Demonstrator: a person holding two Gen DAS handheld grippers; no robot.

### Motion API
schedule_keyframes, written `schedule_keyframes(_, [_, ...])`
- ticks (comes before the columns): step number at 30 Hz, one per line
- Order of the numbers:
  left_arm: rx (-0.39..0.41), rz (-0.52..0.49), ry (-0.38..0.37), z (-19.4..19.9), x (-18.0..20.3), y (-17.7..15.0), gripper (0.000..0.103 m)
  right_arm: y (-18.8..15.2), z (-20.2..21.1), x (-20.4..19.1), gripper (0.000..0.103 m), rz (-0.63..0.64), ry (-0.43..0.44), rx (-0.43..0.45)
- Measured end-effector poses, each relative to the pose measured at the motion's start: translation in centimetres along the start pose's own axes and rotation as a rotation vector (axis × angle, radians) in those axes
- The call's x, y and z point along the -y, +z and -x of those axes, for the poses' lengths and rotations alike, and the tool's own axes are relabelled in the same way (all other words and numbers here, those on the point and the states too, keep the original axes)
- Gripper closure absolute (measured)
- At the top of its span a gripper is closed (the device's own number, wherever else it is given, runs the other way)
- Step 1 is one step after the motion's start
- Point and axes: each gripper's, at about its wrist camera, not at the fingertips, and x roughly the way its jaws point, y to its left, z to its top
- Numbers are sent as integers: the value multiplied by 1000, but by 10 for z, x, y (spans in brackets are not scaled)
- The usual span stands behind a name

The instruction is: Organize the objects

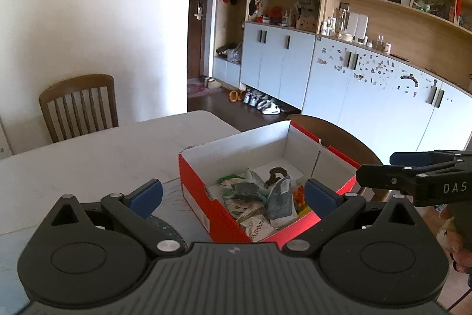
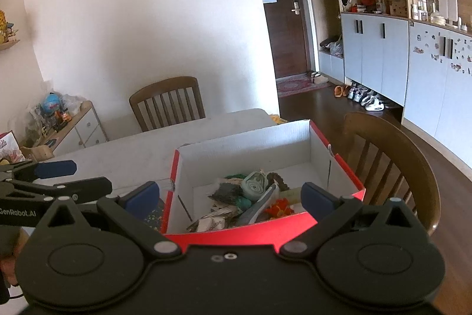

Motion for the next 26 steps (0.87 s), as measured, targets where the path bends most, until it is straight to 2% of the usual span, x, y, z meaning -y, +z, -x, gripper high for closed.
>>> schedule_keyframes(16, [-7,-40,-49,12,-1,-8,0,-15,8,-16,1,-38,-26,5])
schedule_keyframes(26, [-24,-16,-71,14,-9,-14,0,-18,8,-23,1,-43,-29,-3])
